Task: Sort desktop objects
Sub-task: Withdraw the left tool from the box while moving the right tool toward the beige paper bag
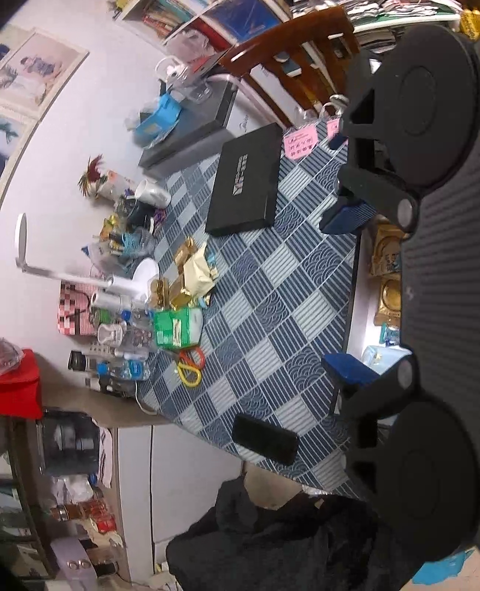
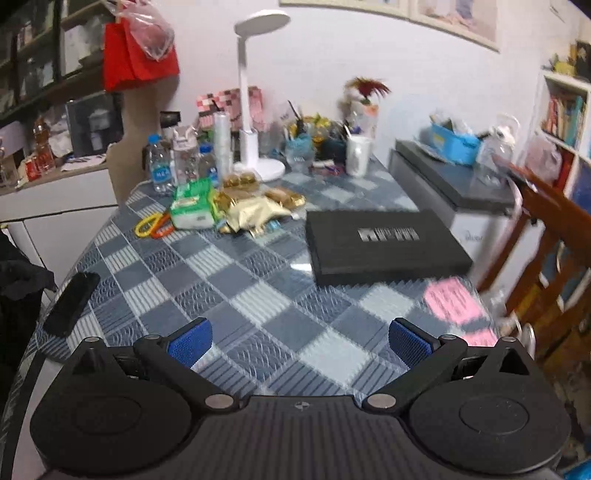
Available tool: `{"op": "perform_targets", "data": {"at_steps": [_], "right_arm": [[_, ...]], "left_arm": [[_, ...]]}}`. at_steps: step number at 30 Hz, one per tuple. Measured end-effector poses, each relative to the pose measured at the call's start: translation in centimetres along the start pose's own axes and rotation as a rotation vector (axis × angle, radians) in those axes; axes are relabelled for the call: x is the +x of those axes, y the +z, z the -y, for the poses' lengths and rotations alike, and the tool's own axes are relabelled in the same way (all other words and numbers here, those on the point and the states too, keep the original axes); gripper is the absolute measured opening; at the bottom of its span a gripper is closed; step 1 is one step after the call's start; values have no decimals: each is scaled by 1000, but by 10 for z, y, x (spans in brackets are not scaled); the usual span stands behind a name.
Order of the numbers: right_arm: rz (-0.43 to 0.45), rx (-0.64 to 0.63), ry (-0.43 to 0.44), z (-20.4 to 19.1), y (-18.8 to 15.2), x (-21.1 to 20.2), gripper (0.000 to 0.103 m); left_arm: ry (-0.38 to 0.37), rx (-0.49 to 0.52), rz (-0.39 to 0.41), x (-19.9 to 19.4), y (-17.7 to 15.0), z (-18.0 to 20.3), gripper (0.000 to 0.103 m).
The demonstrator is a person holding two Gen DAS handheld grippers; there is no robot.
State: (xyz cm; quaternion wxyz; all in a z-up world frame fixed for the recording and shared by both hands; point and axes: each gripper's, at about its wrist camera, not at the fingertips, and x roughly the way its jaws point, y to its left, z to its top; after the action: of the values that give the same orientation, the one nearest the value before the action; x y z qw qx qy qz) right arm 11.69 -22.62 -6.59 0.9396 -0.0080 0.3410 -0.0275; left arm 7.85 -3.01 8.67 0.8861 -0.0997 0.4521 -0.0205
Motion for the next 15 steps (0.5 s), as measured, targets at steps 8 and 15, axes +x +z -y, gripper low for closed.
{"op": "perform_targets", "data": {"at_steps": [8, 15], "right_arm": [[7, -43, 55, -23, 42, 33, 103], [8, -96, 43, -39, 75, 68, 103]], "left_arm": [[25, -32, 7, 5, 8, -8, 85], [6, -18, 14, 8, 11, -4, 85]]}}
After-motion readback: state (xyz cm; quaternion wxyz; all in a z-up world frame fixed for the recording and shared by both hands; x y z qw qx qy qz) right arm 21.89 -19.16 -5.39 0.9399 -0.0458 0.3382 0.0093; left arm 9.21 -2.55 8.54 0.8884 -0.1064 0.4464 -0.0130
